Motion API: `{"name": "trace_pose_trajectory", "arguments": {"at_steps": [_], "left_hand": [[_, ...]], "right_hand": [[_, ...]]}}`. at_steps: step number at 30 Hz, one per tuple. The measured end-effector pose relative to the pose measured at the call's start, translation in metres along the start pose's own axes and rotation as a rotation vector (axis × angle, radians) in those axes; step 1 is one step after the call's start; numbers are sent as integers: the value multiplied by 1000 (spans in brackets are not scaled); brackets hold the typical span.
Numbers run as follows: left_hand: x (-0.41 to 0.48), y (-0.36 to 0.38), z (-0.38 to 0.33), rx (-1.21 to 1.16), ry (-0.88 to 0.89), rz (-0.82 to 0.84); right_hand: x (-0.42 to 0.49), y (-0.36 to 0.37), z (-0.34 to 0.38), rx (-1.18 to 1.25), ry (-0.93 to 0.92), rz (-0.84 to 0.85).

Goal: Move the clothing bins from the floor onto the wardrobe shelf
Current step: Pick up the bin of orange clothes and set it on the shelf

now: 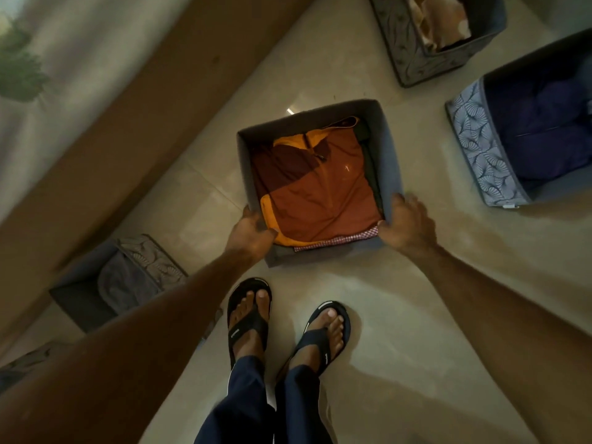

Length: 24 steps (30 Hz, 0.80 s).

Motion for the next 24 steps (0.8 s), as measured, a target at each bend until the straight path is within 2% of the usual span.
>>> {"name": "trace_pose_trajectory", "arguments": {"at_steps": [1, 5, 10, 14, 19, 24], "left_hand": [[3, -4, -1, 21, 18, -17], [0, -12, -8, 84, 34, -33], [1, -11, -7, 196, -47, 93], [-1, -11, -16, 76, -65, 141], [-43, -27, -37, 75, 25, 189], [-139, -85, -84, 99, 133, 289]], "right_hand": [[-1, 1, -3, 56, -35, 51], [-33, 13, 0, 91, -109, 78], [-54, 32, 4, 243, -8, 91], [-54, 26, 7, 317, -10, 74], [-86, -17, -3, 330, 43, 59], [-161, -112, -23, 342, 56, 33]]}}
Point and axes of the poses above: each hand's wrist, its own x-axis towards the middle knuckle, its own y-axis out of the palm, z = x × y, the point moved 2 cm from there along x, towards the middle knuckle, and after that the axes turned 9 degrees about -z, right-handed, at the moved point
